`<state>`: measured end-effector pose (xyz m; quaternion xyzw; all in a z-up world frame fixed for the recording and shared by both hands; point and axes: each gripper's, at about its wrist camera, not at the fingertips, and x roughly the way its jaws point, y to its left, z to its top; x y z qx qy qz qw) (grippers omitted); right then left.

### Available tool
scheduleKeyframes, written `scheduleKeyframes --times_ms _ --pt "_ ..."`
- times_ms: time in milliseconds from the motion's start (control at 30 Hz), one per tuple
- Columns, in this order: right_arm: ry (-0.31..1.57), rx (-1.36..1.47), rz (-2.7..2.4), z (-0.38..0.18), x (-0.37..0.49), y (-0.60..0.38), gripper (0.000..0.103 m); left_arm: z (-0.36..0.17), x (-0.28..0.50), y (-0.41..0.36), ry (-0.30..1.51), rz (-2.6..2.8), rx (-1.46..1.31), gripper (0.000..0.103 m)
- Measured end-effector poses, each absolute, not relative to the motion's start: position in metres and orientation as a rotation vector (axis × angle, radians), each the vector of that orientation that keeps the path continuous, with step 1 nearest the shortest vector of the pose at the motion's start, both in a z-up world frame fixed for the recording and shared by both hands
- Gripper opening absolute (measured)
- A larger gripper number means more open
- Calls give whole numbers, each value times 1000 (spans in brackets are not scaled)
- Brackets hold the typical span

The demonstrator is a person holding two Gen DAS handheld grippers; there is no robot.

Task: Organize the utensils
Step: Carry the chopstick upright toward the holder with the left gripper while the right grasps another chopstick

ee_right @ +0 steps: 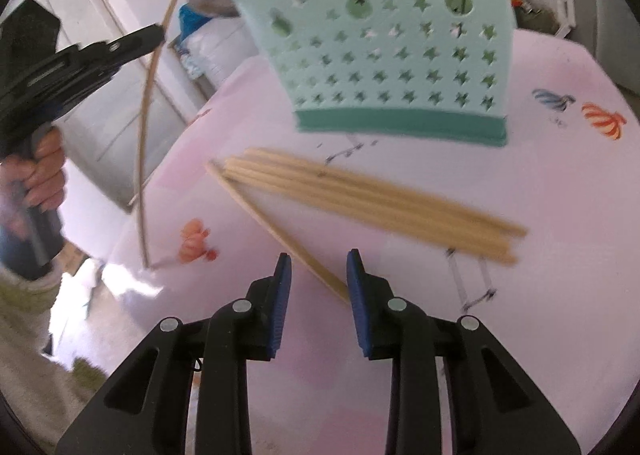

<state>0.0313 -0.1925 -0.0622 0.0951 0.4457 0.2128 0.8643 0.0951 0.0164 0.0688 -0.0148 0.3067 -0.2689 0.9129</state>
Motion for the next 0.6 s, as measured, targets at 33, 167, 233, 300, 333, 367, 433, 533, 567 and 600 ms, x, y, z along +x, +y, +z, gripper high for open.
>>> scheduleKeyframes --times_ms 33,167,233,300,333,367,433,533,567,600 --pt "944 202 464 -62 28 -190 28 69 95 18 630 -549 -33 4" --pt "963 153 499 -59 22 -173 28 72 95 27 616 -521 -39 4" --pt "958 112 503 -57 26 -162 28 72 95 31 612 -510 -42 4" --pt "949 72 507 -54 32 -151 28 74 96 35 609 -495 -47 4" --pt "944 55 509 -53 36 -146 28 75 96 38 606 -487 -49 4" --pt "938 37 514 -51 39 -141 28 75 95 39 605 -481 -49 4" --pt "929 12 532 -48 49 -129 28 76 95 44 600 -466 -46 4" --pt "919 -22 574 -44 64 -111 28 76 96 49 601 -449 -43 4" --pt "918 -36 587 -43 68 -104 28 76 96 50 602 -443 -44 4" --pt "918 -58 602 -44 74 -96 28 76 95 52 601 -439 -44 4"
